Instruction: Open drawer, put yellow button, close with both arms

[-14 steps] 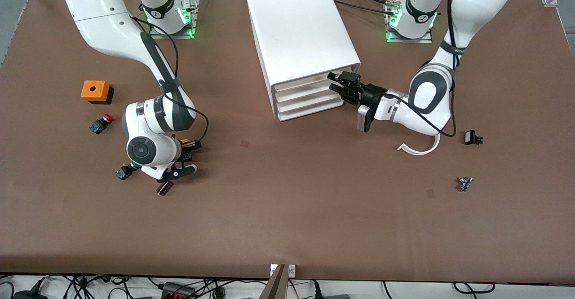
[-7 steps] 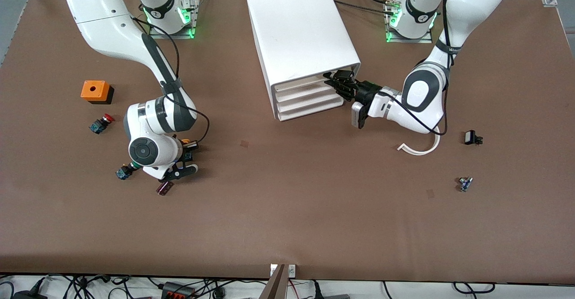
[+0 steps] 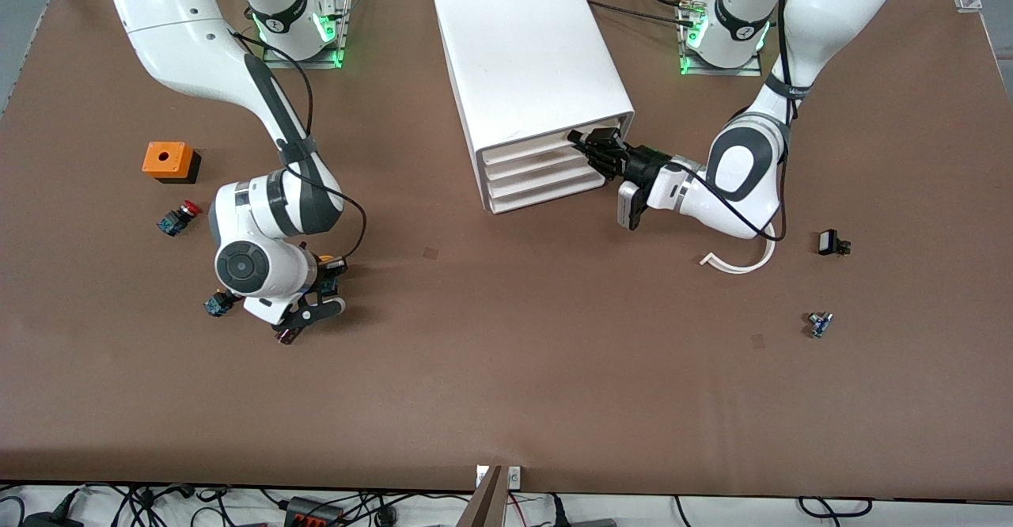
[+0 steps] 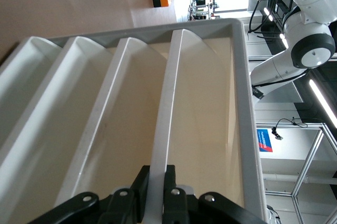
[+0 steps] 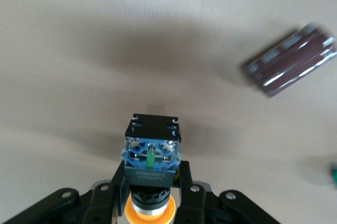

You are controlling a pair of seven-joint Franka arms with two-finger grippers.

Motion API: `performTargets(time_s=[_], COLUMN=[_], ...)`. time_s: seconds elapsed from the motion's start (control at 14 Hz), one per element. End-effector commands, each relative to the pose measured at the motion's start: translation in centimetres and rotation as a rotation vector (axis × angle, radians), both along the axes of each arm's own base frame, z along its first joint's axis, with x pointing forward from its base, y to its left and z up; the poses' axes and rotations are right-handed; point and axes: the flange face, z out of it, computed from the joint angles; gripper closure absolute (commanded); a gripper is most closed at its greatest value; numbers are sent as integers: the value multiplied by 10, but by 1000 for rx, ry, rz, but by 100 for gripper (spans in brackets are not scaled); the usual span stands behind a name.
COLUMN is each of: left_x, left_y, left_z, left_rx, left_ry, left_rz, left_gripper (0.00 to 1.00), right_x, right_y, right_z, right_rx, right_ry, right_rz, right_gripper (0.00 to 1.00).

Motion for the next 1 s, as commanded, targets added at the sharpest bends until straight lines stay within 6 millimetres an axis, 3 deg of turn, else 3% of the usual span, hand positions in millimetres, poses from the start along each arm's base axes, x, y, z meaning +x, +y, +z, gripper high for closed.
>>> performTargets(time_s=[0.0, 0.29, 0.36, 0.5, 0.57, 0.64, 0.71, 0.93], left_x=[48, 95, 106, 123, 124, 125, 128, 130], left_y=[9, 42, 51, 64, 65, 66, 74, 85], left_z=[-8, -12, -5, 11, 13, 14, 17, 30], left_rx=[25, 86, 118, 195, 215, 221, 221, 225], left_ry=[-37, -90, -104, -137, -133, -131, -136, -127], left_rz=[14, 28, 32, 21, 18, 24, 33, 48], left_gripper=[98, 96, 94, 90, 81, 50, 1, 0], right_x=[11, 17, 17, 16, 13, 10, 6, -9], right_y=[14, 51, 67, 84, 93, 105, 116, 152], right_z=[58, 130, 154, 176, 180, 187, 196, 216], right_rx=[37, 51, 52, 63, 66, 70, 73, 69], right_ry=[-63, -82, -87, -112, -117, -128, -134, -140], right_rz=[22, 62, 82, 105, 118, 136, 151, 110], right_gripper=[100, 100, 100, 100, 100, 100, 100, 100])
